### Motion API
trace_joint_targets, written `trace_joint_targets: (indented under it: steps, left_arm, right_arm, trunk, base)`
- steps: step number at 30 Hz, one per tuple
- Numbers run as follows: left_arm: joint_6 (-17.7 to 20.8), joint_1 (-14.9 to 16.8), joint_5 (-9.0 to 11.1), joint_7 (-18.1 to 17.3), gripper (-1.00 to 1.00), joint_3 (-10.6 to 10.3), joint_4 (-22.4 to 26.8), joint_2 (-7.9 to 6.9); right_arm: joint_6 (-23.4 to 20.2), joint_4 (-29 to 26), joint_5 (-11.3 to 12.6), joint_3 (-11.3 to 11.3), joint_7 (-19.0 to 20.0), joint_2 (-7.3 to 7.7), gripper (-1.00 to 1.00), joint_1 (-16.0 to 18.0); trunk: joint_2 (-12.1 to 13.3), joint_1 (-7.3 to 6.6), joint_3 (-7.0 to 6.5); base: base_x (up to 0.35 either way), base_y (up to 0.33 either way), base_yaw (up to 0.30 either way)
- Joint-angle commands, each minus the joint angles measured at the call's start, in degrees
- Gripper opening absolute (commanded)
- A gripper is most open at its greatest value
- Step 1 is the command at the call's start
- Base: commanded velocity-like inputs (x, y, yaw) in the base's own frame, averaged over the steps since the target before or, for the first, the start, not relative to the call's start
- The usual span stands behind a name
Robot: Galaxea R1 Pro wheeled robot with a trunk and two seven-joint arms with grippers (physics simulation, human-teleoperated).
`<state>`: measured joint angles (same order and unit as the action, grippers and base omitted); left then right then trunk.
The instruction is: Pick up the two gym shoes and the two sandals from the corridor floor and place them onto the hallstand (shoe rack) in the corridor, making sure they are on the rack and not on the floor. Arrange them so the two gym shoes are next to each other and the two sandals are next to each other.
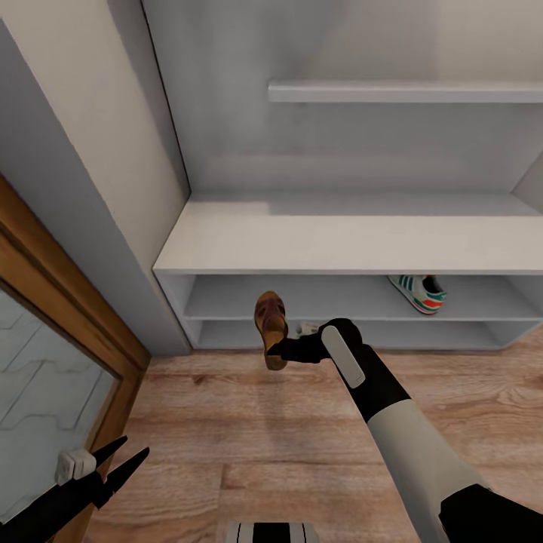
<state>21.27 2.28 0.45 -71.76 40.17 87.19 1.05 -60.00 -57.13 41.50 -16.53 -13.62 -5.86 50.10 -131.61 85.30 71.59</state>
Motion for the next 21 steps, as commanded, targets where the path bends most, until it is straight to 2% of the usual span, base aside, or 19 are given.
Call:
trace_joint_targets:
  steps: [1,8,16,21]
  left_arm:
    - [0.0,0.0,0.0,0.0,1.00,0.0,0.0,0.00]
    - [0.0,0.0,0.0,0.0,1.00,0.0,0.0,0.00]
    - [0.0,0.0,0.0,0.0,1.00,-0.1,0.0,0.00]
    - [0.0,0.0,0.0,-0.1,1.00,-0.1,0.0,0.00]
  right_arm:
    - [0.0,0.0,0.2,0.0,-0.1,-0.01,-1.00,0.0]
    - [0.0,0.0,0.2,0.0,-0.1,-0.01,-1.00,0.0]
    - [0.0,0.0,0.2,0.0,-0.1,0.01,-1.00,0.0]
    - [0.0,0.1,0.2,0.0,-0.1,0.05,-1.00,0.0]
  trunk:
    - [0.0,0.00,0.00]
    - [0.0,0.00,0.00]
    - [0.0,0.00,0.00]
    - [0.0,0.00,0.00]
  base:
    - [0.044,0.000,0.000]
    - [0.035,0.000,0.000]
    - [0.234,0.000,0.000]
    - [0.079,0.000,0.000]
